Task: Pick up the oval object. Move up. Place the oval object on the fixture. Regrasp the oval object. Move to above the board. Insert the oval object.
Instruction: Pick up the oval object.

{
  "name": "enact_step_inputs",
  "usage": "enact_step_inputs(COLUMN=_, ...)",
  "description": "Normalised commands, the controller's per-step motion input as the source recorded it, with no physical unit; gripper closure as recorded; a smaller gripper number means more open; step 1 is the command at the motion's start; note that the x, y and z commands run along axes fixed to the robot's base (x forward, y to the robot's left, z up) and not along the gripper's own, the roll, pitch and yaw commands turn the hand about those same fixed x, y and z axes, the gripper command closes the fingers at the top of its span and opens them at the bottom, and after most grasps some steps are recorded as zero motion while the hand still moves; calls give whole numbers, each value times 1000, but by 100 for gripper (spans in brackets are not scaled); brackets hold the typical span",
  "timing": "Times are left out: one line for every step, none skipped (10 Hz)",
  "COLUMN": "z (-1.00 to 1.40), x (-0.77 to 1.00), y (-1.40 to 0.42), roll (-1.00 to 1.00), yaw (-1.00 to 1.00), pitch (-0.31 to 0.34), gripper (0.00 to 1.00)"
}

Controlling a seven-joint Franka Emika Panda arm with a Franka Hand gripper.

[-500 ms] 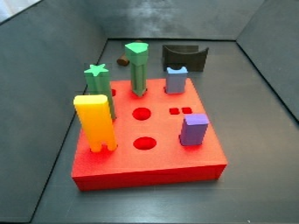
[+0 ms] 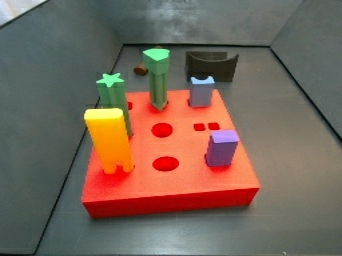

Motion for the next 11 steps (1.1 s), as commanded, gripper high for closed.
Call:
enact_step_inputs(z=-497, x=274, y=309, roll=-266, yaw=-443, pitch=-36, gripper=0)
enact_step_inputs(z=-460, x=343, y=309, roll=-320, yaw=-257, pitch=0, gripper=0)
enact_step_inputs(z=-489, x=314, y=320, roll=-309, yaw=-257, pitch=0, gripper=0)
enact_step_inputs(z=-520, x=366, y=349, roll=-291, yaw=-191, pitch=-7, gripper=0)
enact_step_inputs(z=-537, x=289, y=351, roll=-287, yaw=-177, pitch=-40, gripper=0)
enact_step_inputs(z=-740, x=-197, y=329, roll=-221, yaw=-183, pitch=-90, gripper=0)
enact_step_inputs(z=-743, x=-891, y=194, roll=-216, yaw=-111, pitch=-131, gripper=0)
enact_step_inputs(z=-729, x=-951, y=183, roll=-209, yaw=-89, pitch=-131, gripper=0)
enact_step_inputs(z=-571, x=-734, y=174, roll=-219, yaw=-11, pitch=-231, gripper=0)
enact_step_inputs(z=-537, x=-414, y=171, roll=-174, yaw=0, pitch=-306, gripper=0)
enact_step_inputs(z=-471, x=-57, y=251, roll=-154, yaw=-23, pitch=-256, gripper=0)
